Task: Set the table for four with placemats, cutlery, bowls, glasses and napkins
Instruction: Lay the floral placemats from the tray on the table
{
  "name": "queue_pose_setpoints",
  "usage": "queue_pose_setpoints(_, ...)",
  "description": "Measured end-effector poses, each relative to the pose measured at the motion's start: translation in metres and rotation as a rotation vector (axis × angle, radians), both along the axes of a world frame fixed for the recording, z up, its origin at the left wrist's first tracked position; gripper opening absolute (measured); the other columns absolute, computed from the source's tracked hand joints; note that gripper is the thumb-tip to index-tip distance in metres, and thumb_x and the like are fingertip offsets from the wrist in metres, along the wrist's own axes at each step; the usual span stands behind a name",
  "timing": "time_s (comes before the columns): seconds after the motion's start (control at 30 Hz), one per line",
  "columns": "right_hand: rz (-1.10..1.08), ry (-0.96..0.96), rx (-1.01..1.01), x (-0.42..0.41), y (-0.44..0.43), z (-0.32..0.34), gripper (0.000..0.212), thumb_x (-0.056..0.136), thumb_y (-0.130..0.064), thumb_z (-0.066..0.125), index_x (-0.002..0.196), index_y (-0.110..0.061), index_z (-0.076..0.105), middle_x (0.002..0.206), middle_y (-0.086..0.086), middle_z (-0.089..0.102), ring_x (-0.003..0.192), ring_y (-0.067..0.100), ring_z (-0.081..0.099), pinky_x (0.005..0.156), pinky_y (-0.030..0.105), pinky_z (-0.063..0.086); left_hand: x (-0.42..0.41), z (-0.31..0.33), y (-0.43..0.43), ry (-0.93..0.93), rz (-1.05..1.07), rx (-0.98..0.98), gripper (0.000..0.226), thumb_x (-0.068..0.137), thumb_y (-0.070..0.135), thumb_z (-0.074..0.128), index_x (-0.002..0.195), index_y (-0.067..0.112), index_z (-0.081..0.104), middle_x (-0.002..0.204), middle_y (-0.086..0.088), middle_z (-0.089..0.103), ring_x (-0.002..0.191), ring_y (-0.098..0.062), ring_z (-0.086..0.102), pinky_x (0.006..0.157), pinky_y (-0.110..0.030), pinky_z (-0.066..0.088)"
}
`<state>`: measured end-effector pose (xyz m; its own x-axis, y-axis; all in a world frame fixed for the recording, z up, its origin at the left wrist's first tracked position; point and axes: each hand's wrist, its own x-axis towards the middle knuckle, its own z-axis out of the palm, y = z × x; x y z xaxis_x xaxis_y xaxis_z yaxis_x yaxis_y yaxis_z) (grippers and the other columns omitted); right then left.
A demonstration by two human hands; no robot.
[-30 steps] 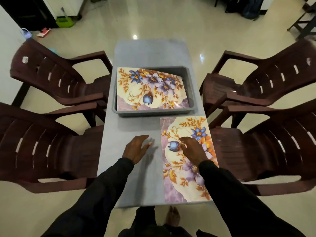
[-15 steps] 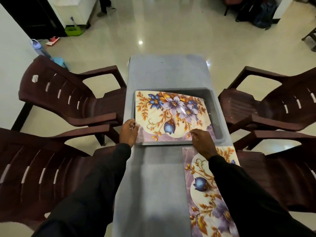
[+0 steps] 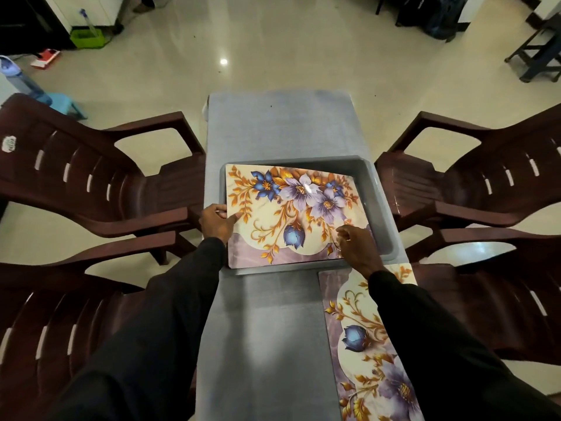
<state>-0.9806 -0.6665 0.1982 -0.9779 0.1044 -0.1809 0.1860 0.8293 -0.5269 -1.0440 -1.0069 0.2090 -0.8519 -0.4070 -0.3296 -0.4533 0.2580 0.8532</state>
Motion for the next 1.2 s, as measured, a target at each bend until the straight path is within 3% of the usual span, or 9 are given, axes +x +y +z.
queue_pose_setpoints(0.3,-0.103,-0.086,-0.031,-0.010,0.007,0.002,0.030,0.099,-0.025,0.061,0.124,-0.009,0.062,0.126,0.010,0.066,0.118,0.028,0.061,0.107,0.048,0.049,0.005,0.003,-0.035,0.017,0.105,-0.039,0.031,0.082,0.011,0.083,0.107,0.003,0.066,0.113,-0.015,0.073,0.102,-0.029,0.071,0.086,-0.048,0.061)
queue_pose_setpoints(0.4,-0.127,-0.083,-0.015,-0.016,0.007,-0.003,0.026,0.101,-0.030,0.052,0.107,-0.007,0.062,0.109,0.012,0.070,0.103,0.027,0.067,0.099,0.044,0.054,0.021,0.010,-0.052,0.015,0.157,-0.007,0.025,0.084,0.011,0.081,0.102,0.010,0.064,0.113,-0.014,0.072,0.101,-0.028,0.071,0.086,-0.047,0.060)
queue_pose_setpoints(0.53,-0.225,-0.132,-0.089,-0.024,-0.003,-0.005,0.034,0.099,-0.026,0.057,0.122,-0.002,0.060,0.122,0.016,0.065,0.115,0.033,0.061,0.100,0.040,0.048,0.042,0.011,-0.082,-0.003,0.192,0.059,0.031,0.085,0.009,0.080,0.112,0.003,0.066,0.113,-0.012,0.072,0.101,-0.028,0.070,0.077,-0.039,0.060)
queue_pose_setpoints(0.63,-0.245,-0.118,-0.118,-0.026,-0.012,-0.002,0.032,0.095,-0.029,0.058,0.111,-0.001,0.061,0.112,0.019,0.066,0.107,0.034,0.062,0.089,0.034,0.046,0.057,0.008,-0.102,-0.055,0.227,0.067,0.035,0.082,0.011,0.083,0.112,0.004,0.066,0.115,-0.014,0.073,0.102,-0.029,0.071,0.084,-0.051,0.061)
queue_pose_setpoints(0.7,-0.252,-0.117,-0.174,-0.027,-0.017,0.005,0.023,0.092,-0.030,0.058,0.100,-0.008,0.058,0.096,0.011,0.060,0.092,0.026,0.057,0.080,0.030,0.040,0.067,0.007,-0.109,-0.076,0.249,0.102,0.035,0.084,0.009,0.081,0.114,0.005,0.065,0.114,-0.011,0.072,0.101,-0.026,0.070,0.079,-0.043,0.061)
queue_pose_setpoints(0.8,-0.281,-0.110,-0.234,-0.029,-0.019,0.003,0.020,0.094,-0.022,0.065,0.108,-0.008,0.068,0.102,0.007,0.067,0.092,0.024,0.060,0.081,0.026,0.040,0.083,0.005,-0.114,-0.081,0.279,0.172,0.034,0.086,0.005,0.078,0.118,0.001,0.065,0.112,-0.011,0.071,0.098,-0.025,0.070,0.069,-0.033,0.057)
queue_pose_setpoints(0.87,-0.283,-0.034,-0.246,-0.028,-0.019,0.003,0.026,0.091,-0.021,0.071,0.106,-0.001,0.075,0.109,0.016,0.074,0.101,0.030,0.068,0.083,0.023,0.042,0.094,0.001,-0.121,-0.082,0.292,0.200,0.035,0.086,0.004,0.078,0.119,0.000,0.066,0.114,-0.013,0.072,0.101,-0.028,0.071,0.077,-0.038,0.060)
queue_pose_setpoints(1.0,-0.249,-0.038,-0.303,-0.019,-0.021,0.014,0.023,0.089,-0.020,0.076,0.102,-0.001,0.077,0.107,0.015,0.075,0.099,0.026,0.066,0.082,0.024,0.042,0.118,0.001,-0.128,-0.101,0.308,0.254,0.040,0.084,0.003,0.080,0.120,-0.002,0.065,0.115,-0.017,0.072,0.103,-0.030,0.072,0.090,-0.047,0.058)
queue_pose_setpoints(1.2,-0.240,-0.039,-0.384,0.008,-0.012,0.021,0.027,0.088,-0.019,0.078,0.105,0.002,0.074,0.113,0.012,0.072,0.106,0.027,0.064,0.090,0.031,0.049,0.163,0.010,-0.114,-0.096,0.280,0.284,0.044,0.083,0.005,0.081,0.122,-0.004,0.064,0.116,-0.016,0.072,0.102,-0.030,0.071,0.071,-0.033,0.058)
